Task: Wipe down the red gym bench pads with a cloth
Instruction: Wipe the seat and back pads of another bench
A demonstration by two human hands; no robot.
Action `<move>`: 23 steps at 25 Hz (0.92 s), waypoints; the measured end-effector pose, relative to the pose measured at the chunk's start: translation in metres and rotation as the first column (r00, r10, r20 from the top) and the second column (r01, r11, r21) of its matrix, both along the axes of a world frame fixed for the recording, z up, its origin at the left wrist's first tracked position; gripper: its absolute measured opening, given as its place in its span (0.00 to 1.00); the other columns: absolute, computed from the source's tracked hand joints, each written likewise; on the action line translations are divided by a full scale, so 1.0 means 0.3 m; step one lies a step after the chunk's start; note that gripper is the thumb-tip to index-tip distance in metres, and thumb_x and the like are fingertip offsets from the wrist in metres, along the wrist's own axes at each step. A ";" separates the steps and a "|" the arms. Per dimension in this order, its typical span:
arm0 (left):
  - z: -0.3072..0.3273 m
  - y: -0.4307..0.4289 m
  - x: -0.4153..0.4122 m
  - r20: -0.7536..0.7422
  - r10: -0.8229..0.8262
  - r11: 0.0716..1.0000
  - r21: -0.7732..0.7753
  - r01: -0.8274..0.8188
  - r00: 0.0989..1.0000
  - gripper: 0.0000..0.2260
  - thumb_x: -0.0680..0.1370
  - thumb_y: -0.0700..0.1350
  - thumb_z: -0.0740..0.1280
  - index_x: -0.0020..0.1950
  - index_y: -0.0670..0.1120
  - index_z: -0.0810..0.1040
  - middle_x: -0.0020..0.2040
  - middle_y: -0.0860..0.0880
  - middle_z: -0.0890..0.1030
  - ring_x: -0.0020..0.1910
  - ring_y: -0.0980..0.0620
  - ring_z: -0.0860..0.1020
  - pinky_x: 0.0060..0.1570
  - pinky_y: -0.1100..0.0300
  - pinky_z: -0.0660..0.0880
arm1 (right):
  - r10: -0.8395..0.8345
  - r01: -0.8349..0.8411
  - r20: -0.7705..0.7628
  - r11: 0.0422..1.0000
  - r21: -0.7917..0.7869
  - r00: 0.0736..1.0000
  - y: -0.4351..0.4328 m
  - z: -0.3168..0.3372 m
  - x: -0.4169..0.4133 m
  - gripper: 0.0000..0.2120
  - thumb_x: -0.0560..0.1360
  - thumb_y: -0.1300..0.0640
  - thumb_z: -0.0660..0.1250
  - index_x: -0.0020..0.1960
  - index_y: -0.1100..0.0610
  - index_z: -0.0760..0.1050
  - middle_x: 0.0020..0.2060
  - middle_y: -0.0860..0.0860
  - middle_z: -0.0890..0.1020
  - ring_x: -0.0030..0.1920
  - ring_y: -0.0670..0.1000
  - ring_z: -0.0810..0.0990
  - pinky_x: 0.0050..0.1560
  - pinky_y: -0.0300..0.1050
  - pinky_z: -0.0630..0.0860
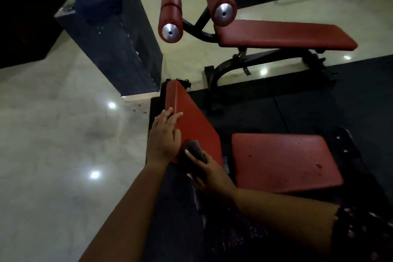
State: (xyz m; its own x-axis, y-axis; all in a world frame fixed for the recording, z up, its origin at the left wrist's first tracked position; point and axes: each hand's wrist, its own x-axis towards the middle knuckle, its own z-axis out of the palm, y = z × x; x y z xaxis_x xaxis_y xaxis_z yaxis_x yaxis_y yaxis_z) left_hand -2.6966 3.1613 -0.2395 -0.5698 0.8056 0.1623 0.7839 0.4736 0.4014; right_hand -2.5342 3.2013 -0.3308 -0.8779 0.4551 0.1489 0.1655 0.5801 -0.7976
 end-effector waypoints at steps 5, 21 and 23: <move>0.004 -0.018 0.001 -0.071 -0.074 0.993 -0.101 0.067 0.995 0.21 0.79 0.43 0.58 0.73 0.50 0.70 0.78 0.44 0.60 0.77 0.45 0.56 0.75 0.47 0.57 | -0.097 0.098 0.011 0.992 -0.078 0.995 -0.031 -0.019 -0.012 0.32 0.78 0.51 0.64 0.75 0.35 0.53 0.72 0.54 0.64 0.67 0.56 0.70 0.58 0.50 0.75; 0.045 0.110 -0.020 -0.162 -0.050 0.968 -0.249 0.008 0.985 0.24 0.80 0.46 0.60 0.77 0.47 0.64 0.80 0.46 0.53 0.78 0.46 0.54 0.76 0.48 0.50 | -0.105 0.132 0.140 0.971 -0.200 0.985 0.222 -0.001 -0.142 0.34 0.76 0.61 0.63 0.73 0.35 0.54 0.72 0.50 0.66 0.67 0.53 0.70 0.60 0.46 0.73; 0.029 0.120 -0.019 -0.160 -0.025 0.959 -0.284 -0.022 0.987 0.22 0.80 0.45 0.60 0.75 0.47 0.67 0.80 0.46 0.55 0.78 0.47 0.52 0.75 0.49 0.53 | -0.093 0.114 0.157 0.985 -0.132 0.983 0.267 0.010 -0.164 0.35 0.75 0.61 0.63 0.73 0.35 0.55 0.72 0.49 0.66 0.66 0.53 0.72 0.55 0.46 0.75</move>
State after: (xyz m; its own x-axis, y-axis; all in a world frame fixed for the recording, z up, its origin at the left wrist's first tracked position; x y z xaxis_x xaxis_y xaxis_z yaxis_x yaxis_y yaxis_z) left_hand -2.7022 3.1971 -0.2310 -0.5537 0.8326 0.0161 0.8278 0.5482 0.1193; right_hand -2.5834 3.2815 -0.3279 -0.8325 0.5516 -0.0521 0.3423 0.4381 -0.8312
